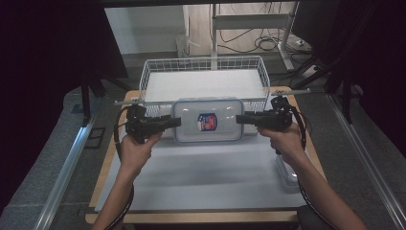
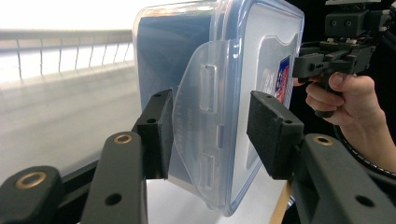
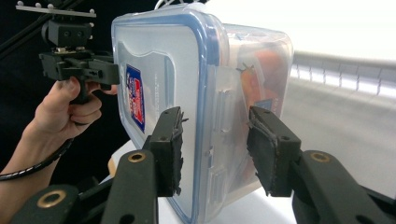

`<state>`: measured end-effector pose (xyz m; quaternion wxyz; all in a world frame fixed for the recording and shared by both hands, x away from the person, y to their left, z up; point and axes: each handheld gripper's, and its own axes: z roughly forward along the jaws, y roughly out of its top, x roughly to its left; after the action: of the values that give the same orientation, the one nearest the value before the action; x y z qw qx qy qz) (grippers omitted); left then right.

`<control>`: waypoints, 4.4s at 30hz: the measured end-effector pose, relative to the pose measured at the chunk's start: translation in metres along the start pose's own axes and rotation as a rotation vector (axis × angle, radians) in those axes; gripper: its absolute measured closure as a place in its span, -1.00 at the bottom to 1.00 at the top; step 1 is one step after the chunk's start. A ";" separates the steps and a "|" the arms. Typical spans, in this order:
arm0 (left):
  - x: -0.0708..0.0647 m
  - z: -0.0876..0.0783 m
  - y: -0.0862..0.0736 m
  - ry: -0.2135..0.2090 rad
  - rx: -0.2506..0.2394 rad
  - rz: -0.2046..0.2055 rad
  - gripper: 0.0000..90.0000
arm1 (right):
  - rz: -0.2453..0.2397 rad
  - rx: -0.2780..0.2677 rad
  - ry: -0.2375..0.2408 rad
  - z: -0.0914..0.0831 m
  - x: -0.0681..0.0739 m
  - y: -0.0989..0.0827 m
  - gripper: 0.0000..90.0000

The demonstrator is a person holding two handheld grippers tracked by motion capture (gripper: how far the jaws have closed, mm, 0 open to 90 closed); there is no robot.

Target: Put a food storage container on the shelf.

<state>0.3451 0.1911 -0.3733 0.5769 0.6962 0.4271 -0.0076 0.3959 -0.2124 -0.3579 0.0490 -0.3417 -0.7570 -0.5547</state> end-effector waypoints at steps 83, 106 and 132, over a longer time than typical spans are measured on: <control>0.045 0.029 0.106 0.190 -0.091 -0.021 -0.01 | 0.041 -0.108 -0.212 0.040 -0.047 0.104 0.22; 0.013 0.040 0.040 0.259 -0.034 0.237 1.00 | -0.155 -0.077 -0.307 0.028 -0.030 0.071 0.50; 0.008 0.046 0.042 0.303 -0.015 0.259 0.76 | -0.235 -0.039 -0.309 0.025 -0.019 0.037 0.32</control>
<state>0.3975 0.1593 -0.3595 0.5075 0.7342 0.4159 0.1746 0.4391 -0.1942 -0.3465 -0.1396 -0.3331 -0.7793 -0.5121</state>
